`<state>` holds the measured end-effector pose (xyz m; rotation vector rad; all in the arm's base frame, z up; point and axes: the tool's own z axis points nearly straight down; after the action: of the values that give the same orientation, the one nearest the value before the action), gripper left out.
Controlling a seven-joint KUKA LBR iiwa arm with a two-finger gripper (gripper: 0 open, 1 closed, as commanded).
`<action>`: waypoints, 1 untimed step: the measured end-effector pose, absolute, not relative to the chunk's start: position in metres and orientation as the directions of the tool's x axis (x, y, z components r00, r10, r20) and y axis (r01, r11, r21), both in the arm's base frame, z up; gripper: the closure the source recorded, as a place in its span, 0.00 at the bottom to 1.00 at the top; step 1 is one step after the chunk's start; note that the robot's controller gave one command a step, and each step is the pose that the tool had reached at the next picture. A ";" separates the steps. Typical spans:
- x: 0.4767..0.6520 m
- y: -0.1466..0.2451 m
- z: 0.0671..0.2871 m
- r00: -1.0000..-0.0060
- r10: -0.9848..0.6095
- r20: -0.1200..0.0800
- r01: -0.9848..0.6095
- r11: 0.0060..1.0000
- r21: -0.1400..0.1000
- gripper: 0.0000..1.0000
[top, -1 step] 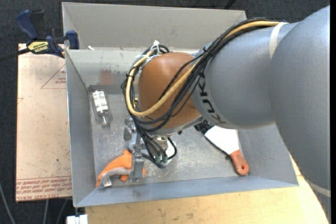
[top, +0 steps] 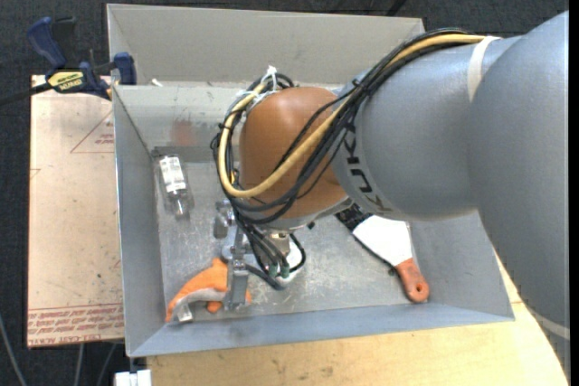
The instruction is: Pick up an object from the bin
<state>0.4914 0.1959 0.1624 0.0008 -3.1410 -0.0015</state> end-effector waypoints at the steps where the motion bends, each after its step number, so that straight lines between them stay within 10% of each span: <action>1: 0.503 0.174 0.073 -1.000 0.011 -0.001 0.011 1.000 0.005 1.00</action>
Offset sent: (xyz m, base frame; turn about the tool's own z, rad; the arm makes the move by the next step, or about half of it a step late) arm 0.0000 0.0000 0.0000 0.0000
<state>0.5029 0.1737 0.0735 -0.0176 -3.1425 -0.0083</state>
